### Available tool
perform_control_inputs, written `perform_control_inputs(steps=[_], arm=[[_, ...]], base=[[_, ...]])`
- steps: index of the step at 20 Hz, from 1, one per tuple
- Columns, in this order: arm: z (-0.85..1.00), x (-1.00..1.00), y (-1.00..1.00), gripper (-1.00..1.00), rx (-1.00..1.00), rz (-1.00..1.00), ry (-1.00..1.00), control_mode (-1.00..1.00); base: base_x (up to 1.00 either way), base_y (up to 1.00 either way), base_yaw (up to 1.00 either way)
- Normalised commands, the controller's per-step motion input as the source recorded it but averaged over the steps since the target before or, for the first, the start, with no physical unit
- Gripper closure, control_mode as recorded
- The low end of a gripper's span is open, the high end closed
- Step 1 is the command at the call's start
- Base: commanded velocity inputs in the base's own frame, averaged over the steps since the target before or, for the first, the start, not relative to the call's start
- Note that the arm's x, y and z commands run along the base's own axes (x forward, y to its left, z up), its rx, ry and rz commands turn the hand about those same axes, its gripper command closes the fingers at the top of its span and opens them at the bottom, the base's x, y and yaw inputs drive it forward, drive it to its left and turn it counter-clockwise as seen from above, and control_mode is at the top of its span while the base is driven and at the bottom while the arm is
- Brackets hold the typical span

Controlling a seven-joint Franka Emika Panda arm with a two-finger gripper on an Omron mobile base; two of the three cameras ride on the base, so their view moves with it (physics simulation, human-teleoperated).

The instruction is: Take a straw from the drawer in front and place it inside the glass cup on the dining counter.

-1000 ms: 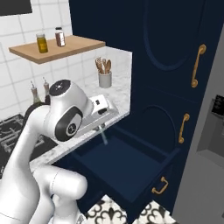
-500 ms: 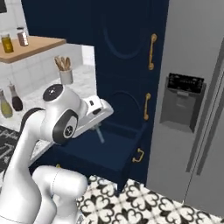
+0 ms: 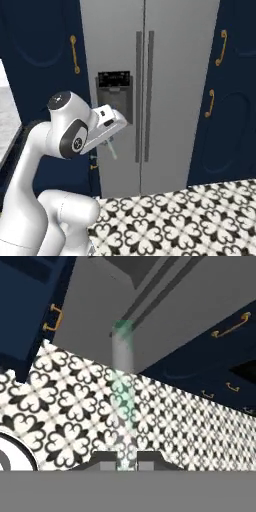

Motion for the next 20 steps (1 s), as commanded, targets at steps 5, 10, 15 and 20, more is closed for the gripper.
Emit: perform_control_inputs(steps=[5, 10, 15, 20], arm=[[0.00, 0.00, 0.00, 1.00, 0.00, 0.00, 0.00, 1.00], [0.00, 0.00, 0.00, 1.00, 0.00, 0.00, 0.00, 1.00], [0.00, 0.00, 0.00, 1.00, 0.00, 0.00, 0.00, 1.00], [0.00, 0.00, 0.00, 1.00, 0.00, 0.00, 0.00, 1.00]], base=[[0.00, 0.00, -0.95], [0.00, 0.00, -0.90], [0.16, -0.01, -0.71], [0.34, -0.10, -0.55]])
